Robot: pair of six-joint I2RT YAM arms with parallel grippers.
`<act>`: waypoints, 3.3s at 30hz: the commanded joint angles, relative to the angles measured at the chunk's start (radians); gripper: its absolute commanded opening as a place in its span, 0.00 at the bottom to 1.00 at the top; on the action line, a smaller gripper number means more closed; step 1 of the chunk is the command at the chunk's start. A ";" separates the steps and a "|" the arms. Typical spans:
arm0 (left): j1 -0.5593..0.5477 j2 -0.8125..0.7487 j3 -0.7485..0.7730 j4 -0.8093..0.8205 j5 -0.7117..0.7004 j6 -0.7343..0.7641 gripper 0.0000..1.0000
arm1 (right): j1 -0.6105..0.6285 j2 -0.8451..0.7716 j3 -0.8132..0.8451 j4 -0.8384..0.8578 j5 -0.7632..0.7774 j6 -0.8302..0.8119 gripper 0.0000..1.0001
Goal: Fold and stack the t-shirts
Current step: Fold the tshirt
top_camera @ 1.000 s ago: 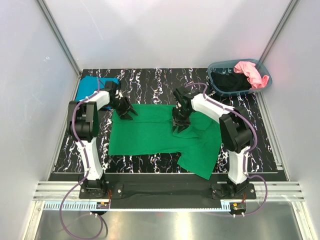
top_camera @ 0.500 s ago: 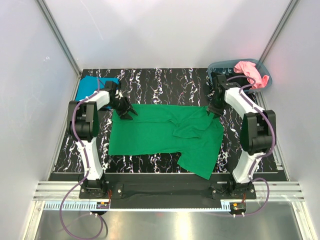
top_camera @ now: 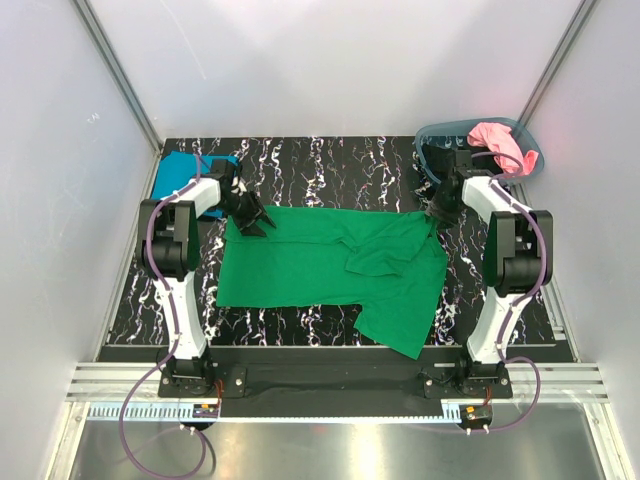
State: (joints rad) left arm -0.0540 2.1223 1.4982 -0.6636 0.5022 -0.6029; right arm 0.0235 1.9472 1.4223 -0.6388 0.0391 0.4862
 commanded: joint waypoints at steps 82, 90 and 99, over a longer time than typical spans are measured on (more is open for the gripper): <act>-0.205 -0.222 0.101 -0.003 -0.013 -0.038 0.52 | -0.030 -0.361 -0.289 -0.076 -0.433 -0.054 0.39; -0.443 -0.171 -0.032 0.222 0.073 -0.127 0.51 | 0.174 -0.340 -0.371 -0.044 -0.383 -0.048 0.40; -0.501 -0.078 -0.047 0.283 0.053 -0.138 0.49 | 0.197 -0.390 -0.470 -0.004 -0.217 -0.078 0.46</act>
State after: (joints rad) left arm -0.5510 2.0338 1.4441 -0.4442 0.5358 -0.7345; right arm 0.2184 1.6135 0.9623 -0.6586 -0.2672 0.4389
